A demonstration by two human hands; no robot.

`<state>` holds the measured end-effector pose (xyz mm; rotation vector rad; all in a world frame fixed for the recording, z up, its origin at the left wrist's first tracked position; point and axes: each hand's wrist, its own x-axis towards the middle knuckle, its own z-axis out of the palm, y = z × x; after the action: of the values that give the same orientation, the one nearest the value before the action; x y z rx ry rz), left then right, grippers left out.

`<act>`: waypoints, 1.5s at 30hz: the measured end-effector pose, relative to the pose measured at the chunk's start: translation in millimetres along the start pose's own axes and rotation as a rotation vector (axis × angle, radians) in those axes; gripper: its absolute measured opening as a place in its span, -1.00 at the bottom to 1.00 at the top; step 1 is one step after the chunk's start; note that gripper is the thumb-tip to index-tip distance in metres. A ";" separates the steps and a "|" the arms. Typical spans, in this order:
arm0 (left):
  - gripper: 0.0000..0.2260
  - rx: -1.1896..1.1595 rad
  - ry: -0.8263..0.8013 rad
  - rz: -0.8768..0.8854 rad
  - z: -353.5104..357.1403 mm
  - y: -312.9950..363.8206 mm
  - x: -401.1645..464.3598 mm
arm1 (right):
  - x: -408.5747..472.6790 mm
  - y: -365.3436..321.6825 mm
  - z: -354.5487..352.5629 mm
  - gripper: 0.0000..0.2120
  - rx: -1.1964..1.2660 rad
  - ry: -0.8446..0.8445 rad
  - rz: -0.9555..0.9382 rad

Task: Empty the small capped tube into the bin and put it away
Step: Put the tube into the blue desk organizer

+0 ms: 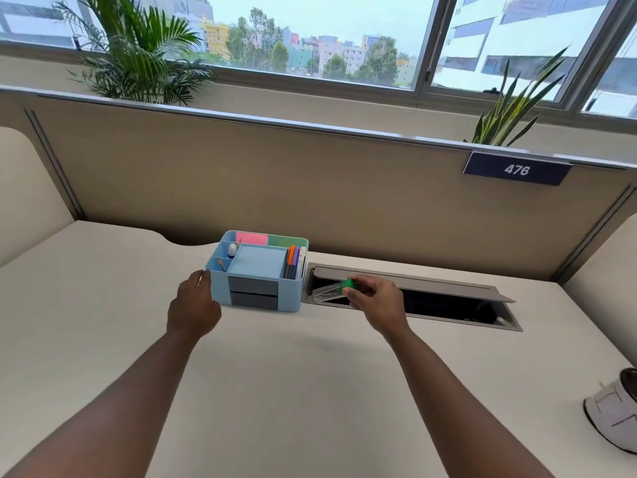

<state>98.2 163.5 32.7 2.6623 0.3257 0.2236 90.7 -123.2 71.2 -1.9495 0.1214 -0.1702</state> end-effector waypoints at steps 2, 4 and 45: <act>-0.44 0.067 -0.047 0.045 3.6 -5.7 4.3 | 5.8 -7.7 14.2 -0.72 -0.002 0.005 -0.015; -0.41 0.110 -0.063 0.090 7.8 -13.3 11.5 | 12.9 -15.4 32.6 -0.74 0.011 0.004 -0.029; -0.66 0.060 0.127 0.199 13.7 -18.4 43.8 | 53.0 -43.7 188.4 -0.74 -0.254 -0.232 -0.268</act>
<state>139.5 185.4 16.8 2.7459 0.1071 0.4526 176.3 56.2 45.3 -2.2187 -0.2852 -0.1071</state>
